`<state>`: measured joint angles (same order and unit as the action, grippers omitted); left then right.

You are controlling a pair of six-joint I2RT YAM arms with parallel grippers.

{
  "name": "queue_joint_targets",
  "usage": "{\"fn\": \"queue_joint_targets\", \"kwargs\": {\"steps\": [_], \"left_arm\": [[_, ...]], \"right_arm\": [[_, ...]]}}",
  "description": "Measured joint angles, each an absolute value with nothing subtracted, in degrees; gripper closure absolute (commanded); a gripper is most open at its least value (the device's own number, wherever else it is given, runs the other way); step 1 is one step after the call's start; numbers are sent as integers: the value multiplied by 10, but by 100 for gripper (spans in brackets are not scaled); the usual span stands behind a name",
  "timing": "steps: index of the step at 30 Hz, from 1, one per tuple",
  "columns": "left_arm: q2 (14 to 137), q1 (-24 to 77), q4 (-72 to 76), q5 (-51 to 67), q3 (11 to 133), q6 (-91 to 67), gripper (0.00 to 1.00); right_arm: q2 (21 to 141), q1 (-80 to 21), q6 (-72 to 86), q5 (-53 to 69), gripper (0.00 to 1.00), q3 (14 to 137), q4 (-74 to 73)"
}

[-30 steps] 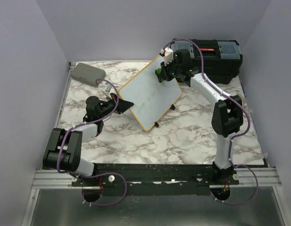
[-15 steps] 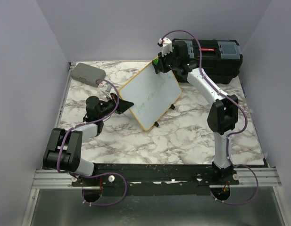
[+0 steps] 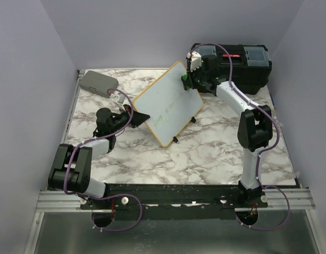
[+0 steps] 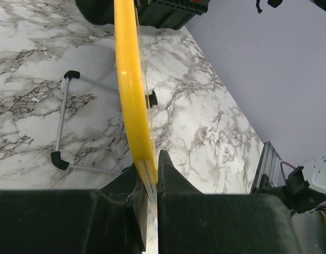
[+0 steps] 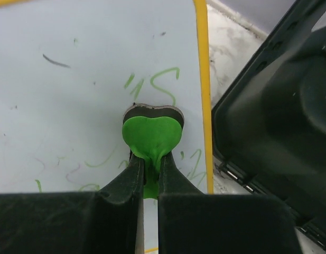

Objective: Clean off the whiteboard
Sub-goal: Erase the whiteboard at the whiteboard stand.

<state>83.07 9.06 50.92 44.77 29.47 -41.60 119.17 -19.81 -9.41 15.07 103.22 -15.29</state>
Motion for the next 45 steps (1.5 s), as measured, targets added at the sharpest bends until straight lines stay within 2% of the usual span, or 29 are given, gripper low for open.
{"fn": "queue_joint_targets", "kwargs": {"steps": [13,28,45], "left_arm": [[832,91,509,448,295,-415,100],[832,91,508,448,295,-406,100],[833,91,509,448,295,-409,100]], "right_arm": [[1166,-206,-116,199,99,987,-151],[1195,-247,-92,182,99,1110,-200],[1227,-194,-104,155,99,1124,-189]]}}
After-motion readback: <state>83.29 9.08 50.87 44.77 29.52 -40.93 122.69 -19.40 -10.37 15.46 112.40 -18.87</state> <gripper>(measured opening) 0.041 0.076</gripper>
